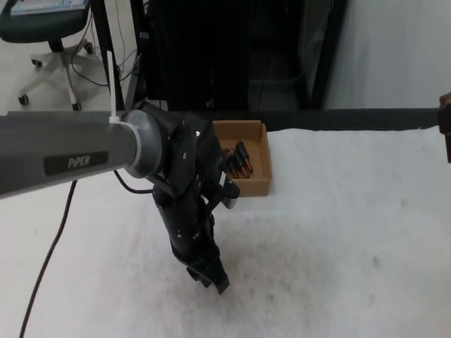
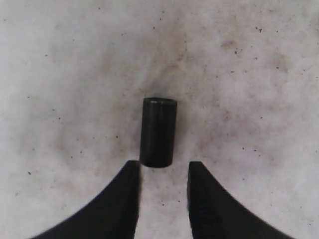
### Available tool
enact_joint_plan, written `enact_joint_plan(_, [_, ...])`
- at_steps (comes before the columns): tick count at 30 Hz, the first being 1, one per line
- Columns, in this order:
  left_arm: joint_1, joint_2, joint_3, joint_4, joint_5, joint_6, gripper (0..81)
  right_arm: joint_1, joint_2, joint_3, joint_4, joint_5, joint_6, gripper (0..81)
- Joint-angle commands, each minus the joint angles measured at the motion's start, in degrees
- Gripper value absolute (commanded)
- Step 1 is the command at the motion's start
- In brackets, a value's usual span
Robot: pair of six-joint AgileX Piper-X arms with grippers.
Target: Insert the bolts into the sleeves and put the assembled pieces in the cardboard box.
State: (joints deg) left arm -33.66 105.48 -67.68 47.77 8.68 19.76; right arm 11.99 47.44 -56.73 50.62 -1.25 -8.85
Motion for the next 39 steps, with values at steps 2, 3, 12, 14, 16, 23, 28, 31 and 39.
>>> enact_joint_plan(2, [-0.4, -0.1, -0.5, -1.4, -0.9, -0.3, 30.6, 0.2, -0.5, -0.5, -0.3, -0.6, -0.2, 0.8])
enact_joint_plan(3, [-0.5, -0.1, -0.5, -1.7, -0.9, 0.3, 30.6, 0.2, -0.5, -0.5, -0.3, -0.6, -0.2, 0.8])
enact_joint_plan(12, [-1.6, 1.5, -0.5, -2.4, -1.4, 3.4, 30.6, 0.2, -0.5, -0.5, -0.3, -0.8, -0.2, 0.8])
enact_joint_plan(14, [-2.0, 2.2, -0.5, -2.3, -1.6, 3.4, 30.6, 0.2, -0.5, -0.5, -0.3, -0.8, -0.2, 0.8])
enact_joint_plan(16, [-2.4, 2.5, -0.5, -2.3, -1.8, 3.4, 30.6, 0.2, -0.5, -0.5, -0.3, -0.8, -0.2, 0.8])
enact_joint_plan(23, [-2.9, 2.9, -0.5, -2.4, -2.6, 4.3, 30.6, 0.2, -0.5, -0.5, -0.3, -0.8, -0.2, 0.8])
enact_joint_plan(28, [-2.8, 2.9, -0.5, -3.5, -2.6, 3.3, 30.6, 0.2, -0.5, -0.5, -0.3, -0.8, -0.2, 0.8])
enact_joint_plan(31, [-3.0, 2.9, -0.5, -4.2, -2.6, 2.5, 30.6, 0.2, -0.5, -0.5, -0.1, -0.8, -0.2, 0.8])
enact_joint_plan(39, [-3.0, 2.9, -0.5, -5.4, -2.6, 2.5, 30.6, 0.2, -0.5, -0.5, 1.1, -0.8, -0.2, 0.8])
